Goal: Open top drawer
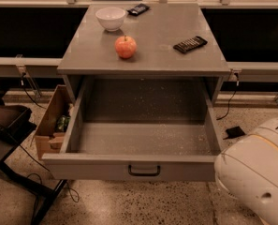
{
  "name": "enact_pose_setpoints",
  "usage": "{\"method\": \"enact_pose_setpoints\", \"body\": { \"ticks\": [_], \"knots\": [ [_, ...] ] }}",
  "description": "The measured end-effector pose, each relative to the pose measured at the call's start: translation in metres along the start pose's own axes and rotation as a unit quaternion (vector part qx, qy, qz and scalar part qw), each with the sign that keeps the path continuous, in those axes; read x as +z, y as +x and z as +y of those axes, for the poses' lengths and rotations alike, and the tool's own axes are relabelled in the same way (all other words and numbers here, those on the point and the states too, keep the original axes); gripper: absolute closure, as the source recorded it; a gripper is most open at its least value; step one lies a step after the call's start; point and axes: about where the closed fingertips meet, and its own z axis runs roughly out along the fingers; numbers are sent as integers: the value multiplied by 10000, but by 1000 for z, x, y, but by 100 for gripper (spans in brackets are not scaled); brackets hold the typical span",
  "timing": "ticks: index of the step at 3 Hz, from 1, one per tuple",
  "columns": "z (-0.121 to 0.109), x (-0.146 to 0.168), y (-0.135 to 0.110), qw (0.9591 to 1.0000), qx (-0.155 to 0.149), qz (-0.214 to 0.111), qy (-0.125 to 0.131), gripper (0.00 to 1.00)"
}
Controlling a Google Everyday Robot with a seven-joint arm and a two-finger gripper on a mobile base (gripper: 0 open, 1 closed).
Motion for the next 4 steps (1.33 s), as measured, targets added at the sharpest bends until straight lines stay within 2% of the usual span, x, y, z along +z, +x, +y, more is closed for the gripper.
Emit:
{"method": "enact_pose_setpoints", "body": {
  "ticks": [1,2,3,4],
  "knots": [
    [0,0,0,10000,0,0,0,12],
    [-6,2,-3,10000,23,-72,-25,0],
    [-34,9,3,9998,-45,-120,-166,0],
    [-90,13,32,9965,-88,-247,-793,0]
  ]
}}
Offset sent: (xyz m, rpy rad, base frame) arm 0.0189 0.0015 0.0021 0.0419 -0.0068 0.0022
